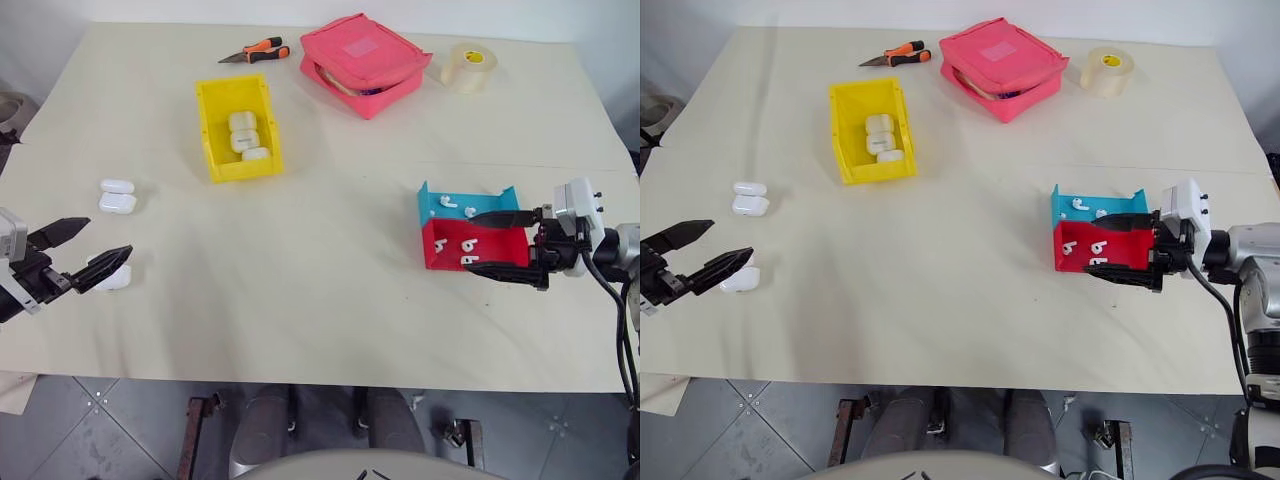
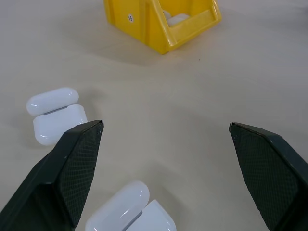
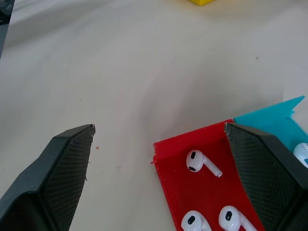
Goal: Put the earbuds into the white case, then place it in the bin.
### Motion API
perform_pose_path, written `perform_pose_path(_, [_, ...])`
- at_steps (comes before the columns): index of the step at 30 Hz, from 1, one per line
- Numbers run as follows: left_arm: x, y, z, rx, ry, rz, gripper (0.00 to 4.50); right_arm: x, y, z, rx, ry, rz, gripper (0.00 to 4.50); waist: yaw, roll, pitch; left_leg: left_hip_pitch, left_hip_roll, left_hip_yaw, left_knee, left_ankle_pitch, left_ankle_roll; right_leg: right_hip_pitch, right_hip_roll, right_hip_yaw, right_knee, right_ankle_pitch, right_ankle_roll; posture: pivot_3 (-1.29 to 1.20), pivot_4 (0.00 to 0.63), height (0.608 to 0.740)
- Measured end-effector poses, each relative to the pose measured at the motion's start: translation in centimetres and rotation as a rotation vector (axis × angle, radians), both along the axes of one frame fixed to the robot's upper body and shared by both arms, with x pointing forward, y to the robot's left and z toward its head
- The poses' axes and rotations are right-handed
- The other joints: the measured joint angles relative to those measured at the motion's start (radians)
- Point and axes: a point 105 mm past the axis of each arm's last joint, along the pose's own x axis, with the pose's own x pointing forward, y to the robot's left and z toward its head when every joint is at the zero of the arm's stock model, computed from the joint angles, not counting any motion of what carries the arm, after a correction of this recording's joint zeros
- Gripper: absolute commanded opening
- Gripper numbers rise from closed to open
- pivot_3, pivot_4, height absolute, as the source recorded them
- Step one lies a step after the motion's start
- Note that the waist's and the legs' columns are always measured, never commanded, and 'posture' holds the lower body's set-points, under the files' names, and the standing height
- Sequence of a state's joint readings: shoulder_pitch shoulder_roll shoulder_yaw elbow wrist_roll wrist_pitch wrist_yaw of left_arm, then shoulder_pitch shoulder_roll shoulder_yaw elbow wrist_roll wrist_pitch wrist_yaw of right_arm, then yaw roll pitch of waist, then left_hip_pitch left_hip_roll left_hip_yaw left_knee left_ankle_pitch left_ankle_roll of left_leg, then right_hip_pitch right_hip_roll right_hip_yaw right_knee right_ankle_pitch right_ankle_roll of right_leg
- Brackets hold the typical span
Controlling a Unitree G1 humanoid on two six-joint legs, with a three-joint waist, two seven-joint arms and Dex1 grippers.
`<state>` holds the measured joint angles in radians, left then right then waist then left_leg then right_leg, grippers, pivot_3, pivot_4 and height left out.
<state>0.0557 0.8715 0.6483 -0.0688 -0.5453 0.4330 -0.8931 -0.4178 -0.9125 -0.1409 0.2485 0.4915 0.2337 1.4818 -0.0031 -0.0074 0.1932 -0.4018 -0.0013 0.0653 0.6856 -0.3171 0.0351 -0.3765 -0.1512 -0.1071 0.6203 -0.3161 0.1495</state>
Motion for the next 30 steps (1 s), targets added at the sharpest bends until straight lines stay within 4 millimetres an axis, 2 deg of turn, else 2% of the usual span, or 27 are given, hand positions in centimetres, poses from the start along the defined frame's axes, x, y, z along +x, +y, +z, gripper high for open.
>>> perform_pose_path(12, [-0.3, 0.4, 0.6, 0.022, -0.021, 0.071, 4.46, 0.6, 0.1, 0.6, 0.011, -0.011, -0.001, 4.5, -0.001, 0.0, 0.0, 0.0, 0.0, 0.0, 0.0, 0.0, 0.0, 0.0, 0.0, 0.0, 0.0, 0.0, 0.0, 0.0, 0.15, 0.74])
perform_pose_path(19, [-0.5, 0.4, 2.9, 0.078, -0.066, 0.244, 4.46, 1.9, 1.1, 1.0, 0.024, -0.019, 0.03, 4.5, -0.001, 0.001, 0.0, 0.0, 0.0, 0.0, -0.001, 0.0, 0.0, 0.0, 0.0, 0.001, 0.0, 0.0, 0.0, 0.0, 0.15, 0.74])
perform_pose_path(23, [-1.8, 0.9, 1.9, 0.045, 0.125, 0.465, 4.46, 2.5, 1.8, 0.8, 0.037, 0.003, 0.057, 4.5, 0.0, 0.001, 0.0, 0.0, 0.0, -0.001, -0.001, 0.0, 0.0, 0.0, 0.0, 0.001, 0.0, 0.0, 0.0, 0.0, 0.15, 0.74])
perform_pose_path(30, [-3.5, 1.3, 0.4, -0.002, 0.383, 0.637, 4.46, 2.5, 3.2, 0.2, 0.015, 0.059, 0.117, 4.5, 0.001, 0.001, 0.0, 0.0, -0.001, -0.001, -0.001, 0.0, -0.001, 0.0, 0.0, 0.001, 0.0, 0.0, 0.0, 0.0, 0.15, 0.74])
